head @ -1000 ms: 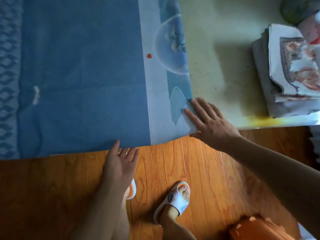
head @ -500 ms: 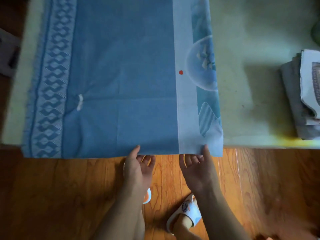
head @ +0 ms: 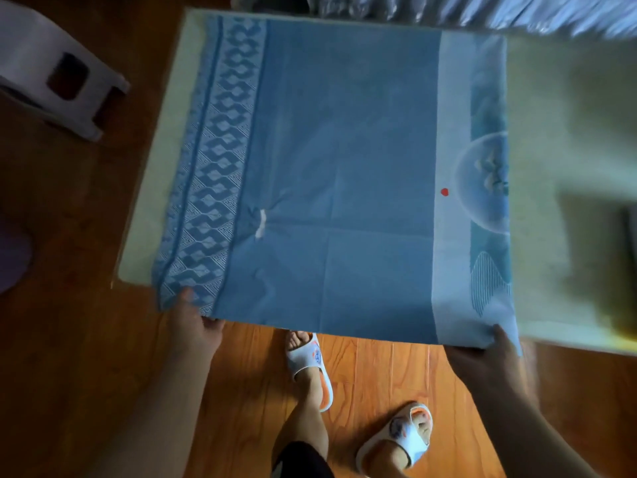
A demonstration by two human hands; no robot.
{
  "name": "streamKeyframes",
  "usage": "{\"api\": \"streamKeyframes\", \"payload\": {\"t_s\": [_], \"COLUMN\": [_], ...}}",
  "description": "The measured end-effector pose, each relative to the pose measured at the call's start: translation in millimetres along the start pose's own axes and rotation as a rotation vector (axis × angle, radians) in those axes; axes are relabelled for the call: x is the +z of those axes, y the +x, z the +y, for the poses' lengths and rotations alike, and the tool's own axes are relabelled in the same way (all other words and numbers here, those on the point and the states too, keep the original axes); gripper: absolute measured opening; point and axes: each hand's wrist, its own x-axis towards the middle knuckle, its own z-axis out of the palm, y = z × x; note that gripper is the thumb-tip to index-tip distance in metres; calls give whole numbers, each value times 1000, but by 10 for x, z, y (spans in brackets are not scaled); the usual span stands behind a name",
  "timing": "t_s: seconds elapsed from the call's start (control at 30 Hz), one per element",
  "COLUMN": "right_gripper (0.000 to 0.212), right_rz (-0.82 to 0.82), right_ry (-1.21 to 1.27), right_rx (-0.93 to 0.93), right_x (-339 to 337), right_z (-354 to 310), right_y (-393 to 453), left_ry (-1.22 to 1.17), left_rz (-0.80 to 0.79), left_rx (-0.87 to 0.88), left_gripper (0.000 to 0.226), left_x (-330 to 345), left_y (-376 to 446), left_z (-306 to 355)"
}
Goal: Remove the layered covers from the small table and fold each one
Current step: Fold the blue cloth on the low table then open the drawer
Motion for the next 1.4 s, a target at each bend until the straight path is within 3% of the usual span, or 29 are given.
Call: {"api": "streamKeyframes", "payload": {"t_s": [0.07,0.17,0.33,0.4,0.47,0.53,0.6,0.67,0.73,0.8,0.87,0.93,1.03,1.13,1.2,1.3,1.4], "right_gripper": [25,22,22,9,48,60,48,33,29,37,22,10,25,35,32,20,26], "right_rz": [106,379,489,485,288,143,122,127,-12,-116,-116,-13,214,352,353,243,191], "right_ry": [-58,-136,-144,-158,-274,-207,-60,54,-124,-339,-554,-637,-650,-550,-392,-107,-61], "right_rx": [-55,-122,-163,-248,-205,-160,-298,-238,-303,-322,-301,-228,-66,-117,-199,-106,-28], "right_x": [80,284,868,1113,1436,1843,2474,3169,3719,3966,3901,3523,2817,2578,2691,2975,3012], "right_z": [-75,-227,-774,-1083,-1484,-2005,-2423,-2824,-3001,-2931,-2571,-2006,-1254,-1143,-1312,-1500,-1497], "right_y": [-95,-316,-623,-630,-376,-81,96,264,308,417,597,757,782,911,1032,1112,1190], "left_ry": [137,410,335,257,160,66,9,8,51,216,457,581,475,317,237,174,205], "left_rz": [37,64,-52,-82,-106,-115,-140,-227,-332,-340,-236,-148,0,32,-14,-68,-64], "left_rx": [-47,-37,-21,-36,-78,-90,-44,47,152,234,294,226,-19,-110,-92,-64,-94], "left_gripper": [28,25,21,18,27,35,38,36,34,31,11,19,20,18,18,24,19], "left_x": [-38,-42,346,752,1327,1983,2659,3280,3765,4049,3985,3626,2981,2759,2851,3028,3124], "left_y": [102,39,-232,-257,-266,-231,-127,-14,82,161,294,412,402,518,653,762,835], "left_z": [72,202,920,1282,1619,1925,2189,2395,2455,2288,1855,1284,730,705,786,820,835]}}
